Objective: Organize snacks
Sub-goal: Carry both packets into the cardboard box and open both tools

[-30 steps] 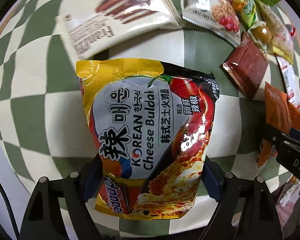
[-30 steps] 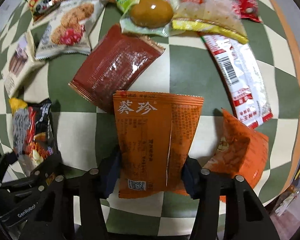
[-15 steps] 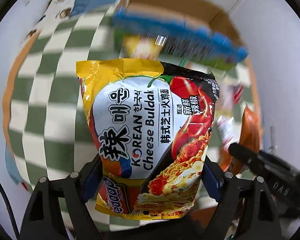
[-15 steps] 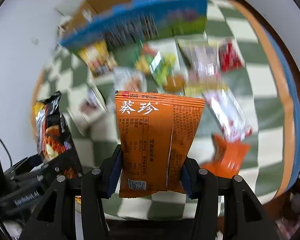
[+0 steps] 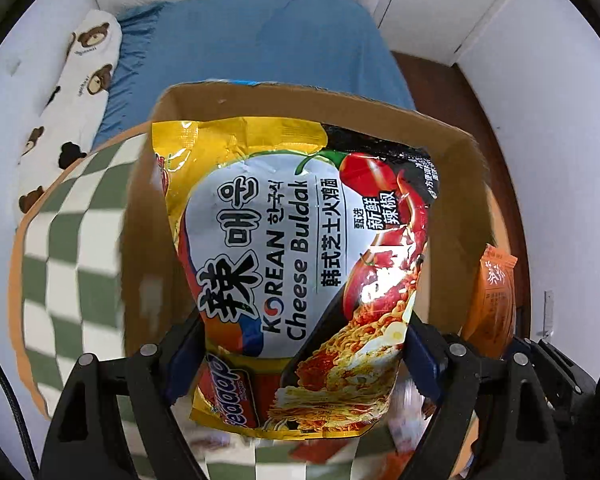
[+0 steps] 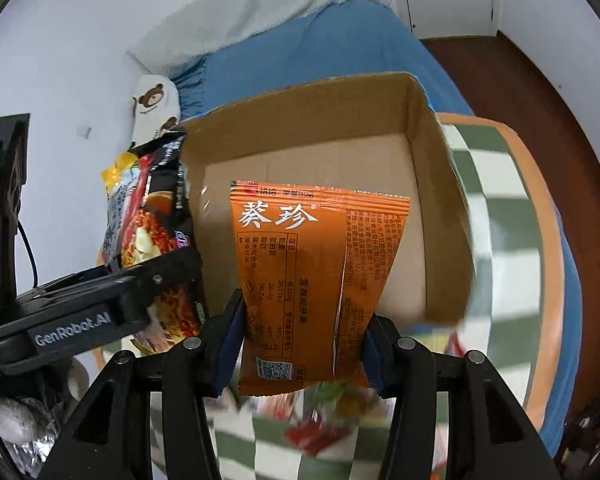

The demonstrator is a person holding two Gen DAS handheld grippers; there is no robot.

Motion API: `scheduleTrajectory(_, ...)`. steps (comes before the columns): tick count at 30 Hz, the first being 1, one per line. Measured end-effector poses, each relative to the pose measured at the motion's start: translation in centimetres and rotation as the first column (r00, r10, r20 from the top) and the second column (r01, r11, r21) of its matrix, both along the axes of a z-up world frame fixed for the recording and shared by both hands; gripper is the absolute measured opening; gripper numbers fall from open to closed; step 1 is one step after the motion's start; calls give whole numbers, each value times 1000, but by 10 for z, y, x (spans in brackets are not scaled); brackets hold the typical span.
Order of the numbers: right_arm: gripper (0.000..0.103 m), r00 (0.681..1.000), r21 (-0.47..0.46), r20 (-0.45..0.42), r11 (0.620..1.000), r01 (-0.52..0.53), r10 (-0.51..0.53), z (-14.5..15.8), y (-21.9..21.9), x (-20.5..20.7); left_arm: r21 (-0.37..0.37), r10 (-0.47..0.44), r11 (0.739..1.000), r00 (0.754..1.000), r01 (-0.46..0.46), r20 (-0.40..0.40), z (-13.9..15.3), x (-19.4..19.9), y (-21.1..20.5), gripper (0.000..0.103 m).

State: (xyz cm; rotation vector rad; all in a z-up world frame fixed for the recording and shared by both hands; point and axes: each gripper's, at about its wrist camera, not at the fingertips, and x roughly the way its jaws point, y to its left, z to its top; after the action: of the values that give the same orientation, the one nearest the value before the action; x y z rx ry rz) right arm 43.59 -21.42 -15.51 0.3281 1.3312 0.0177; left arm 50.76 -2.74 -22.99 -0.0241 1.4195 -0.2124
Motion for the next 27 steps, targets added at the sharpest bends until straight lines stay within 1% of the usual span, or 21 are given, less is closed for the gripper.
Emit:
scheduleTrajectory(2,54,1000,-1,-23,1000,-6,6,-17,-6,30,13,3,1000,999,-3,-39,-20,31,-6,85)
scheduleTrajectory(5,54,998,-10,-65,1000,-24,23,-45,-10,65,22,16,1000,996,-14,-88,-45,59,-12,85)
scheduleTrajectory(9,54,994,-27,-106,999,-37,34,-83,-14,97,39,25,999,993,-20,-119,-63,79,-22,85)
scheduleTrajectory(11,54,991,-30,-125,999,-45,41,-100,-13,102,51,29,998,990,-22,-135,-71,85,-25,85)
scheduleTrajectory(14,55,988,-36,-146,998,-51,45,-125,-14,113,42,30,999,985,-24,-171,-82,90,-29,85)
scheduleTrajectory(16,60,987,-44,-154,998,-54,47,-132,-13,118,42,32,999,985,-25,-169,-88,93,-27,85)
scheduleTrajectory(18,83,986,-61,-156,996,-68,58,-134,-10,121,39,34,999,987,-28,-158,-90,97,-24,85)
scheduleTrajectory(20,90,985,-77,-160,994,-79,65,-140,-9,123,36,33,999,987,-28,-155,-90,100,-22,85)
scheduleTrajectory(25,91,983,-103,-172,991,-82,64,-140,-10,119,39,48,998,991,-43,-127,-74,100,-14,85)
scheduleTrajectory(27,91,984,-118,-169,990,-71,50,-136,-11,114,41,51,998,993,-47,-103,-65,93,-9,85)
